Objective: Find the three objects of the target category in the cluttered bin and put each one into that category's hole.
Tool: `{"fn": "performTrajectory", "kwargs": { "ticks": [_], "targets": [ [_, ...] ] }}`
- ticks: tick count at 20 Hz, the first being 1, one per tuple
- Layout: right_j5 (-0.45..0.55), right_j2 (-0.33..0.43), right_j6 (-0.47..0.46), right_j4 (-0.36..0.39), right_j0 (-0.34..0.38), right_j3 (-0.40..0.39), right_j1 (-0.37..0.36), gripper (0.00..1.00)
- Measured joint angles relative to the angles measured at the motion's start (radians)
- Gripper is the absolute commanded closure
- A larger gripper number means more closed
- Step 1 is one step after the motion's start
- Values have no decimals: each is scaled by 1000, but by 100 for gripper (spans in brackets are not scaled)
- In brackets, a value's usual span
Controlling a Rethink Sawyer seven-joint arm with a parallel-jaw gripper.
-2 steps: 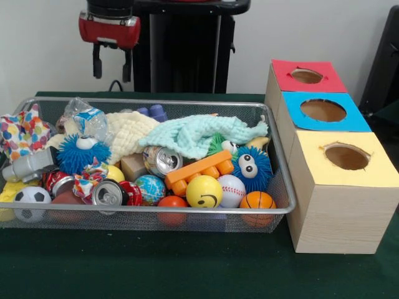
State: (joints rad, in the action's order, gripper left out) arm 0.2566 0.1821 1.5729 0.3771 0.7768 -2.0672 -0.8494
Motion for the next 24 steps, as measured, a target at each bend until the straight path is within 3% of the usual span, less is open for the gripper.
{"fn": "performTrajectory", "kwargs": {
  "ticks": [6, 12, 17, 24],
  "targets": [
    [66, 157, -14, 41, 104, 18, 28, 0],
    [214, 307, -62, 90, 175, 80, 79, 0],
    [327, 412, -158, 142, 207, 154, 135, 0],
    [411, 502, -303, 182, 242, 233, 193, 0]
  ]
}}
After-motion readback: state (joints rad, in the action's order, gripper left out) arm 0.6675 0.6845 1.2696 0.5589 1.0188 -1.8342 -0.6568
